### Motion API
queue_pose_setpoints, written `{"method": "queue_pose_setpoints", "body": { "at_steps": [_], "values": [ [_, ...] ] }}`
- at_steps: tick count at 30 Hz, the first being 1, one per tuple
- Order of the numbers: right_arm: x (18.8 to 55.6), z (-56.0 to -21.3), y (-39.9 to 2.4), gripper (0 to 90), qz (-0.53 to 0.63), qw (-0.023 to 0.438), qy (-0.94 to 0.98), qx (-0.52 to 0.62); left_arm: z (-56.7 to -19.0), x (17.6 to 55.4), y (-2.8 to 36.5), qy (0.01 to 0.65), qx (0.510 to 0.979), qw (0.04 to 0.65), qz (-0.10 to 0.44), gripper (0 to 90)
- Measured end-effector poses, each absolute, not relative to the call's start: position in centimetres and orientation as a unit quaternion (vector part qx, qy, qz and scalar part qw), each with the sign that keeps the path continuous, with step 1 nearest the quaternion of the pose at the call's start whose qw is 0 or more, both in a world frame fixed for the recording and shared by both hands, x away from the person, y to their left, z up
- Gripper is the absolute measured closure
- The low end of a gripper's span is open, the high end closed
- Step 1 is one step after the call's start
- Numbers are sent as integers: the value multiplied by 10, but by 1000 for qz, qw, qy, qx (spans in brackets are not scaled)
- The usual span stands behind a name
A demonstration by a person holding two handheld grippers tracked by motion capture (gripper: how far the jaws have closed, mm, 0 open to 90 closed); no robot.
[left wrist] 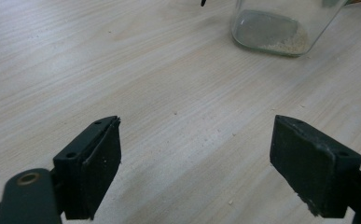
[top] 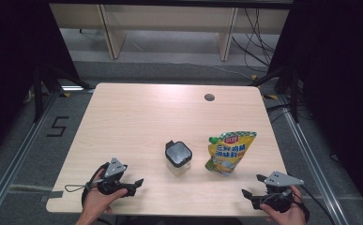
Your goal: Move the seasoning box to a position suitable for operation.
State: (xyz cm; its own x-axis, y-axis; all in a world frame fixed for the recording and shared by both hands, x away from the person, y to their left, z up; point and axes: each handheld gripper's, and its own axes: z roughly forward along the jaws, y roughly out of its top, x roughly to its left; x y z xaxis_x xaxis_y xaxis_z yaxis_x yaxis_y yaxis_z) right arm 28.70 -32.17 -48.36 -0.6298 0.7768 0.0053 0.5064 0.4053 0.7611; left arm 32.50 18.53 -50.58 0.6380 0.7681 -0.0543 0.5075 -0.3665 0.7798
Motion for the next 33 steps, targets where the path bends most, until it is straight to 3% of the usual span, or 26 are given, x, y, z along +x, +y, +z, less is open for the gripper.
{"method": "queue_pose_setpoints", "body": {
  "at_steps": [28,33],
  "values": [
    [287,-484,-322,249,376,181,820,392,-485,331,168,396,791,444,142,197],
    [287,-485,-320,249,376,172,817,402,-478,334,162,380,793,455,142,256]
  ]
}}
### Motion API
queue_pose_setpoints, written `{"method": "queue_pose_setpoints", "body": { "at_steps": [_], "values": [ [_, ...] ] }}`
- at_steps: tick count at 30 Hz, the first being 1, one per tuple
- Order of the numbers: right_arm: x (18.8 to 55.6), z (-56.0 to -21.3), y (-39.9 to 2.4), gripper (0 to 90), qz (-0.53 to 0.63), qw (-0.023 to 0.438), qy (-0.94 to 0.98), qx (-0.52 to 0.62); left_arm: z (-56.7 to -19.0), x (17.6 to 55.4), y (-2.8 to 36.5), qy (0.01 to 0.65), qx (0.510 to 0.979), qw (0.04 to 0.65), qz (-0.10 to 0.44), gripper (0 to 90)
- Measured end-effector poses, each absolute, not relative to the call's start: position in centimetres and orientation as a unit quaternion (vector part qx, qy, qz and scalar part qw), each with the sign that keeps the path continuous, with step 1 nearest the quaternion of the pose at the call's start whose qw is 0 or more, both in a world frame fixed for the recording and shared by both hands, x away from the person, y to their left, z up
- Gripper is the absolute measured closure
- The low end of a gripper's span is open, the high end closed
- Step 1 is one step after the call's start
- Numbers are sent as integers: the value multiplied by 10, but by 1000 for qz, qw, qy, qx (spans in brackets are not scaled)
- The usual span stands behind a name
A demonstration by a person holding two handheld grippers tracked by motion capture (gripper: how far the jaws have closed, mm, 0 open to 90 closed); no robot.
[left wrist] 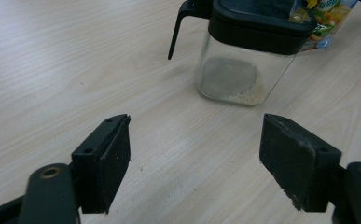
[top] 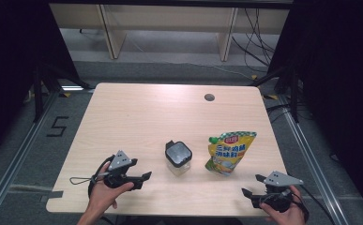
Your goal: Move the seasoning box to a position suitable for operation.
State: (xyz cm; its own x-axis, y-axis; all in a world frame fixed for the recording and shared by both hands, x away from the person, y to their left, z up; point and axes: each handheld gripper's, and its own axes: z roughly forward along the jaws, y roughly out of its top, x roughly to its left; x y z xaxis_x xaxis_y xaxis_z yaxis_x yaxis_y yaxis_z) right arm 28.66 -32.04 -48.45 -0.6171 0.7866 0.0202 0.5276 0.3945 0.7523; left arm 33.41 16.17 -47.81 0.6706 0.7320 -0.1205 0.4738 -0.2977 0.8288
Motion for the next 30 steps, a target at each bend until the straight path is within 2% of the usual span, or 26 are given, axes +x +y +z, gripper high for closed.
{"method": "queue_pose_setpoints", "body": {
  "at_steps": [7,8,11,12,16,22,30],
  "values": [
    [286,-484,-320,250,375,174,818,400,-464,346,157,367,792,465,148,355],
    [287,-484,-320,251,375,178,820,395,-460,351,154,365,790,471,145,436],
    [287,-485,-320,254,375,175,821,393,-456,356,152,357,789,480,139,583],
    [287,-485,-320,254,375,176,821,392,-453,360,149,353,788,484,142,583],
    [287,-485,-319,254,374,177,820,396,-440,377,137,336,789,489,158,791],
    [288,-486,-321,254,375,182,823,386,-427,395,121,325,804,468,173,873],
    [287,-486,-319,255,374,172,823,392,-425,412,103,315,818,448,173,878]
  ]
}}
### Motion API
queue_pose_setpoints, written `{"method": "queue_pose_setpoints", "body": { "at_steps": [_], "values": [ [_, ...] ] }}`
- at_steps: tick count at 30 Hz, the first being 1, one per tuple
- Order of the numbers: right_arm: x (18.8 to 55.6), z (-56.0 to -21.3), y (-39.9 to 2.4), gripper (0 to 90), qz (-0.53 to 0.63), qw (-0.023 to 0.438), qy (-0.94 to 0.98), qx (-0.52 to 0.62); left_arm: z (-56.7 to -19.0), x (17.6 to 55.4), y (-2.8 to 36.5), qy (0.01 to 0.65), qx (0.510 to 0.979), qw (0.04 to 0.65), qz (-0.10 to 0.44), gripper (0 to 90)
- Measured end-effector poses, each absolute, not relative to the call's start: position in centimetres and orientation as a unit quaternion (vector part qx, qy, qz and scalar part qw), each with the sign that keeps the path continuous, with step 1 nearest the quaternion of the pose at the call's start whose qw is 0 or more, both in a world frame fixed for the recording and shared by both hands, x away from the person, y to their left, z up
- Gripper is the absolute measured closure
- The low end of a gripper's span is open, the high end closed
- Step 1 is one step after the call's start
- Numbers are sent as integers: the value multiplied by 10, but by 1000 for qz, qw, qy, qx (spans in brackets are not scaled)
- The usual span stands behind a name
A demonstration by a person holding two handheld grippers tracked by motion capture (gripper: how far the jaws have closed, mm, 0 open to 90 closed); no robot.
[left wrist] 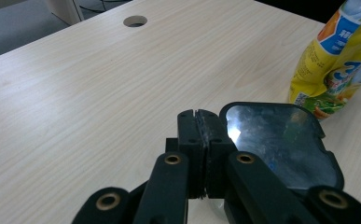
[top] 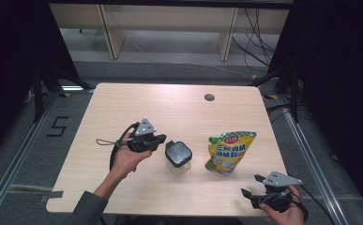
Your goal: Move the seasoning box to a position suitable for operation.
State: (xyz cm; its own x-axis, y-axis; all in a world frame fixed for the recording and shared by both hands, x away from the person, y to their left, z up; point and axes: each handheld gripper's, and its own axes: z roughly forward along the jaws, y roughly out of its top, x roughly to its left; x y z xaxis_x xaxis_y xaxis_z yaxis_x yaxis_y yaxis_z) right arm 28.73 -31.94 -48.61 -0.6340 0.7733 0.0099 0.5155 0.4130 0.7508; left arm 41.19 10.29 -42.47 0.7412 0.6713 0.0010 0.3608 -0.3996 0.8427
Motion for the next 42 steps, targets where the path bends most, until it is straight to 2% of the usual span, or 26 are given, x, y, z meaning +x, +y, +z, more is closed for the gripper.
{"method": "queue_pose_setpoints", "body": {
  "at_steps": [11,42],
  "values": [
    [290,-488,-321,255,375,176,827,379,-428,436,76,307,840,415,167,871],
    [290,-489,-320,268,369,172,834,373,-432,439,73,318,854,383,149,869]
  ]
}}
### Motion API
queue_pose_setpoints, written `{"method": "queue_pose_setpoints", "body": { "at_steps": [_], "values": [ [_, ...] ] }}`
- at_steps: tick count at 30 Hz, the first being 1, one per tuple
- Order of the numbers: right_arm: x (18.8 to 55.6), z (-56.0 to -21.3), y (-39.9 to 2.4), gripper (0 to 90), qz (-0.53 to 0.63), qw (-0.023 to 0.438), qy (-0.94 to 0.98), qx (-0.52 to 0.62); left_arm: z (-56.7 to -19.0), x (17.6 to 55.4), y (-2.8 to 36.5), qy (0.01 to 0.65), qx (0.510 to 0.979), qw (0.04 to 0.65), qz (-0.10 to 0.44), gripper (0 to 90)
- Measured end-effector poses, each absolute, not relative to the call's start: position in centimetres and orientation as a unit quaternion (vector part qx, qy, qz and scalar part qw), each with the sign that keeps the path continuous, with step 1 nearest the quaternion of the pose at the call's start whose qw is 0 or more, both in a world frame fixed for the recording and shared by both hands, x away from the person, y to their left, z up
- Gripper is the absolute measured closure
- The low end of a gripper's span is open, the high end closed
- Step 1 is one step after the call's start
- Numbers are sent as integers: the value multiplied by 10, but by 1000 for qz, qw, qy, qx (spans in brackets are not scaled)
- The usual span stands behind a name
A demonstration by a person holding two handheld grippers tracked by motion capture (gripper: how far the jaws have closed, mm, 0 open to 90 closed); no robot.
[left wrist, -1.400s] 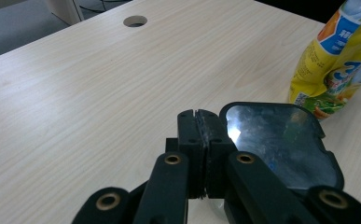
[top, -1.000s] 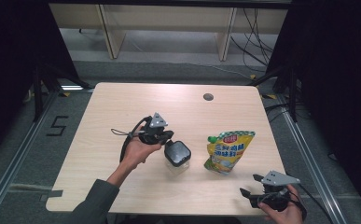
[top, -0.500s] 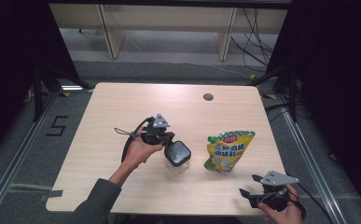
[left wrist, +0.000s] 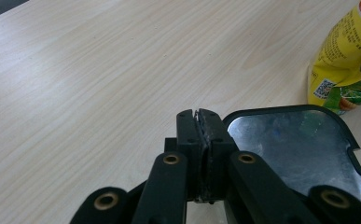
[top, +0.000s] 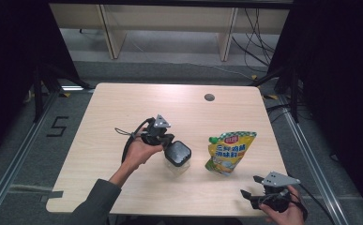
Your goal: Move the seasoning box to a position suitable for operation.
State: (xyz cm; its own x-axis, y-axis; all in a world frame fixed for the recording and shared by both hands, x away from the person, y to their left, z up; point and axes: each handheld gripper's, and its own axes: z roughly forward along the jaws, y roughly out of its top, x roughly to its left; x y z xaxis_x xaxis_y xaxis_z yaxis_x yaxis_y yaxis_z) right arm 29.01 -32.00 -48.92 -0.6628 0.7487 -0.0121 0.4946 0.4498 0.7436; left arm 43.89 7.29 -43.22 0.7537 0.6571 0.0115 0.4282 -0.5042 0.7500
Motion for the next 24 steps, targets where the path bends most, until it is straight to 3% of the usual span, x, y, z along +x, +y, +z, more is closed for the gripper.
{"method": "queue_pose_setpoints", "body": {
  "at_steps": [24],
  "values": [
    [290,-489,-320,269,369,171,833,374,-426,421,89,350,854,348,162,867]
  ]
}}
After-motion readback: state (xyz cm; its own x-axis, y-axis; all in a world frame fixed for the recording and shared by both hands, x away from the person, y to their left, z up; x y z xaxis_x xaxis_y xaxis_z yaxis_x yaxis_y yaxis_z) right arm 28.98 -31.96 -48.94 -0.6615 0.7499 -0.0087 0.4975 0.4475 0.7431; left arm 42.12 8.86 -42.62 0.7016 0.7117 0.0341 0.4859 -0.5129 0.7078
